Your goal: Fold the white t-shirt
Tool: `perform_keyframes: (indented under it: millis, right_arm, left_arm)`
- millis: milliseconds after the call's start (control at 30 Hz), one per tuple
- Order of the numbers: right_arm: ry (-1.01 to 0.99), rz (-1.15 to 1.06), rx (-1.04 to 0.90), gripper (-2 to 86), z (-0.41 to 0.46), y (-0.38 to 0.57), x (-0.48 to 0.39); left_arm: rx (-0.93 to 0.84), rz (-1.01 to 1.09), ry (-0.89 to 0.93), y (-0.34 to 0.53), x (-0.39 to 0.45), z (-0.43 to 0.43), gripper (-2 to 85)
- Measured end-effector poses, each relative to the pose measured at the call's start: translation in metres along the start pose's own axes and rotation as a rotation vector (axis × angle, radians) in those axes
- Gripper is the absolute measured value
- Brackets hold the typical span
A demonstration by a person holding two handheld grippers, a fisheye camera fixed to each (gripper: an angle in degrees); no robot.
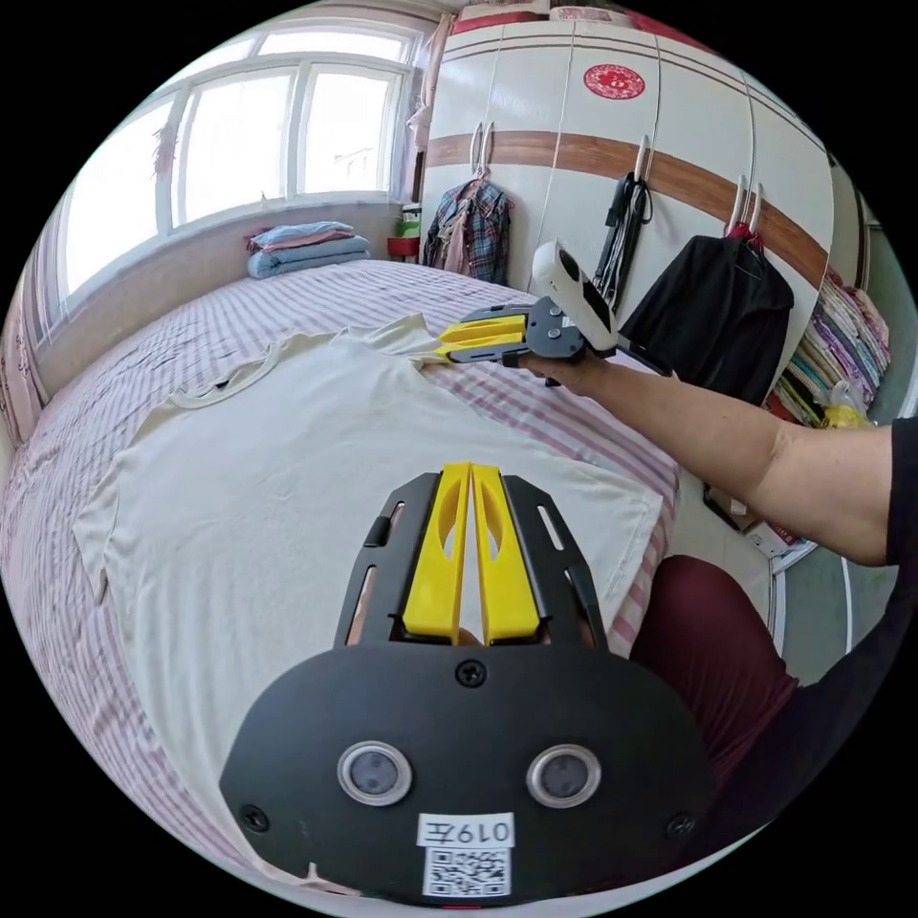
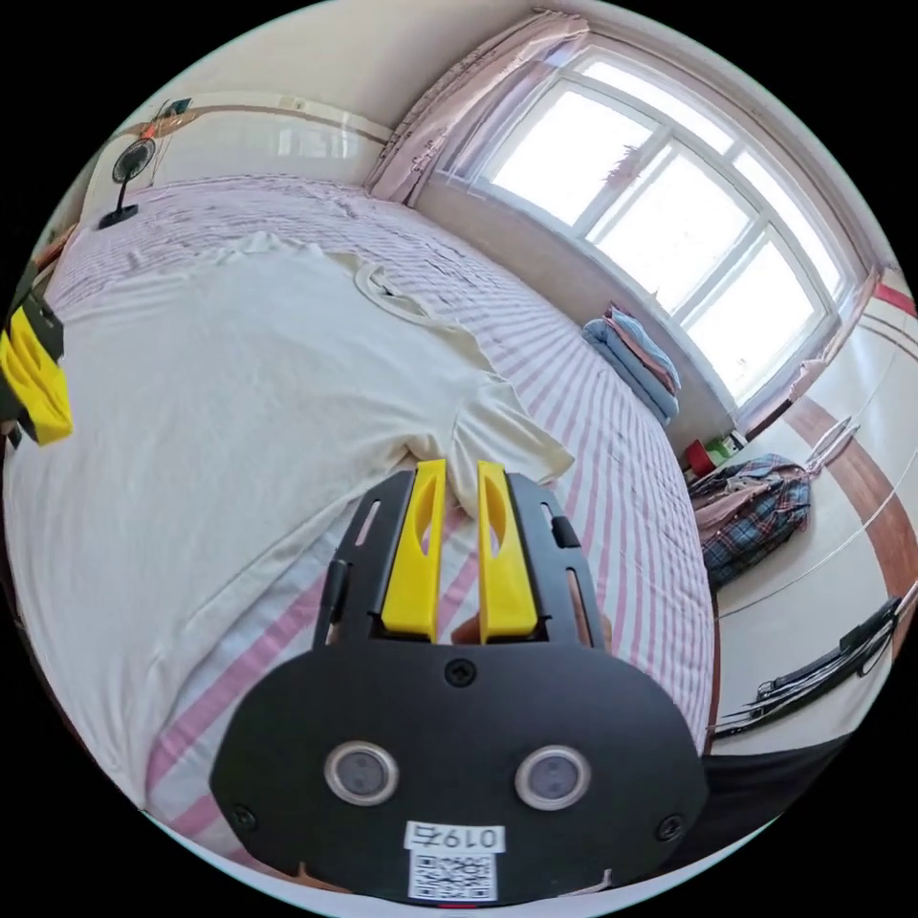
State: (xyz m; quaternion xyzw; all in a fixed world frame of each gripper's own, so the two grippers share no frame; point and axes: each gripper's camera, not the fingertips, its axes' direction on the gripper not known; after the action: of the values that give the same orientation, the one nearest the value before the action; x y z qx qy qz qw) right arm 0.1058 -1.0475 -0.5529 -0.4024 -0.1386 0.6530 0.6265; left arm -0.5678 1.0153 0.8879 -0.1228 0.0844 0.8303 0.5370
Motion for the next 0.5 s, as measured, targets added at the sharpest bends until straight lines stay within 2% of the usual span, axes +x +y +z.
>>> perform_keyframes:
  millis: [133, 400, 500]
  right_arm:
    - [0.019, -0.107, -0.064, 5.3, 0.022, -0.017, -0.023]
    - [0.022, -0.146, -0.106, -0.1, 0.044, -0.033, -0.038]
    - [-0.064, -0.119, -0.091, -0.7, 0.038, -0.036, -0.027]
  left_arm:
    - [0.01, -0.035, 0.009, 0.002, -0.026, -0.004, 1.0]
    - [0.04, -0.063, 0.011, 0.001, -0.054, -0.025, 1.2]
    - [0.029, -0.065, 0.013, 0.0, -0.064, -0.027, 1.2]
